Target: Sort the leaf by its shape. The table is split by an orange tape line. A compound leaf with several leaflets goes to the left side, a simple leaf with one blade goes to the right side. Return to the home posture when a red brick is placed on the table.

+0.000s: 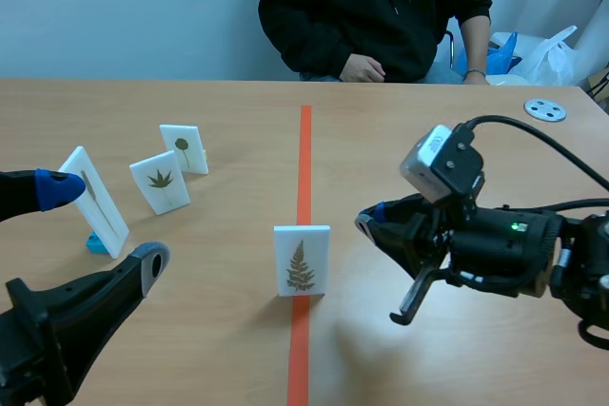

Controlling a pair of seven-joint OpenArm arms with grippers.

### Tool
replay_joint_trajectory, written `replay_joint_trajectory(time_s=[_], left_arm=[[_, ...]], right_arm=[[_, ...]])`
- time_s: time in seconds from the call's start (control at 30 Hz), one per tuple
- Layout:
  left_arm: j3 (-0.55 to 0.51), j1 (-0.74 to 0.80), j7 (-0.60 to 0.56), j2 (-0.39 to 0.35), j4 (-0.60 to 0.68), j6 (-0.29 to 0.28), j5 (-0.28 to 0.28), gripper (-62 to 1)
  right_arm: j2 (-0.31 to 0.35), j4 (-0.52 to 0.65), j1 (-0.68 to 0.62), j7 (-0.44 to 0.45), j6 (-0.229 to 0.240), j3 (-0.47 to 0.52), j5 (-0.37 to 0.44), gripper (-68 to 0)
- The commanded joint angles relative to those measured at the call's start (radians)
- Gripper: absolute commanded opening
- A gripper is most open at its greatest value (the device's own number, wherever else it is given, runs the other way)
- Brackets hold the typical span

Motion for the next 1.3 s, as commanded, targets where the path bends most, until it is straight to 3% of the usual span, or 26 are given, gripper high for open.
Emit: replay_joint_trajectory(time_s=[0.0, 0.23, 0.43, 0.63, 0.87, 0.97, 1.13, 1.27], left_arm=[[-0.002, 0.000, -0.017, 0.006, 0.014, -0.002, -0.006, 1.4], [-0.002, 0.000, -0.018, 0.008, 0.014, -0.002, -0.006, 1.4], [-0.002, 0.000, -0.018, 0.008, 0.014, -0.002, -0.006, 1.4], [-0.002, 0.000, -0.017, 0.008, 0.014, -0.002, -0.006, 1.4], [-0.002, 0.000, -0.017, 0.008, 0.014, -0.002, -0.006, 1.4], [-0.002, 0.000, -0.016, 0.008, 0.014, -0.002, -0.006, 1.4], [-0.002, 0.000, 0.002, 0.008, 0.014, -0.002, -0.006, 1.4], [-0.002, 0.000, 0.002, 0.008, 0.014, -0.002, -0.006, 1.4]], right_arm=[[0.035, 0.048, -0.024, 0.017, 0.006, 0.041, 0.014, -66.2], [0.105, 0.217, -0.203, 0.017, 0.054, 0.211, 0.080, -66.2], [0.111, 0.327, -0.351, 0.013, 0.115, 0.392, 0.139, -66.2], [0.109, 0.424, -0.501, 0.000, 0.118, 0.594, 0.216, -66.2], [0.068, 0.476, -0.612, -0.087, 0.116, 0.818, 0.384, -66.2], [0.042, 0.476, -0.624, -0.172, 0.061, 0.872, 0.470, -66.0], [0.008, 0.476, -0.624, -0.333, -0.112, 0.887, 0.607, -66.0], [0.002, 0.476, -0.624, -0.367, -0.130, 0.887, 0.639, -66.0]])
